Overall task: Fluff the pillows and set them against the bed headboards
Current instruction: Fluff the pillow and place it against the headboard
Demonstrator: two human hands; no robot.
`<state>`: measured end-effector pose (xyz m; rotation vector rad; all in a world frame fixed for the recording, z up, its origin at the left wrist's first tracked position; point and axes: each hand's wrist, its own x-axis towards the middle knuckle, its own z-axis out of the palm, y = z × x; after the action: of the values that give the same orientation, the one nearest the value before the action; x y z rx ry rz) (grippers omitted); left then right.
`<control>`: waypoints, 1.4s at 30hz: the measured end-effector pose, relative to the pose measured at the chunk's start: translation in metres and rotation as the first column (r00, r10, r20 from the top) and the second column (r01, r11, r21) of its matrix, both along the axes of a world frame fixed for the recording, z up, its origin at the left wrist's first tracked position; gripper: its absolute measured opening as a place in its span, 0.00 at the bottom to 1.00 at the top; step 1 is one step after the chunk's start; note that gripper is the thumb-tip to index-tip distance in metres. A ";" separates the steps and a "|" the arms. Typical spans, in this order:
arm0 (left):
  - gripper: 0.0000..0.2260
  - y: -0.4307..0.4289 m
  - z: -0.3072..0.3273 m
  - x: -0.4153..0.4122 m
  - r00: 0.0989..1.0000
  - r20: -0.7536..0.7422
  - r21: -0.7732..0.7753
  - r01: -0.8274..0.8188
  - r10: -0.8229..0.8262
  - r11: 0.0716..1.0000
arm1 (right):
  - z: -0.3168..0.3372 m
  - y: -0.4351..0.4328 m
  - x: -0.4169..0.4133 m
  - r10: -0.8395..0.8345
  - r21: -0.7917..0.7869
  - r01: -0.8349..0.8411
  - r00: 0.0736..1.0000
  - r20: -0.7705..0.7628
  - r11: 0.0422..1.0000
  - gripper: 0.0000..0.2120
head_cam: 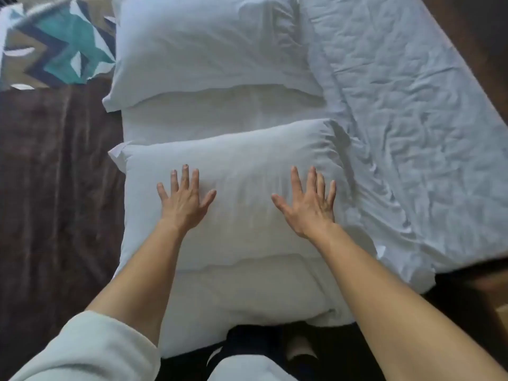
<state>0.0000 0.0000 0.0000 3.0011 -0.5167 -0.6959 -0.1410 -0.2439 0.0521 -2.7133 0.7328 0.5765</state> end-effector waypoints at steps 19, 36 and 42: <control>0.27 -0.002 -0.172 0.222 0.984 0.121 -0.049 -0.124 0.129 0.991 | -0.205 -0.136 0.254 0.197 -0.114 -0.204 0.978 -0.073 0.972 0.41; 0.21 -0.013 -0.217 0.223 0.883 0.443 -0.097 -0.127 0.157 0.987 | -0.266 -0.128 0.248 0.170 -0.245 -0.110 0.956 0.240 0.963 0.34; 0.25 -0.002 -0.182 0.170 0.922 0.381 -0.034 -0.057 0.066 0.998 | -0.219 -0.111 0.189 0.221 -0.247 -0.157 0.941 0.256 0.956 0.33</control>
<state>0.1699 -0.0023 -0.1820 3.1227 -0.4292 -0.0924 0.0478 -0.3548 -0.1668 -3.0096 0.4897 0.1427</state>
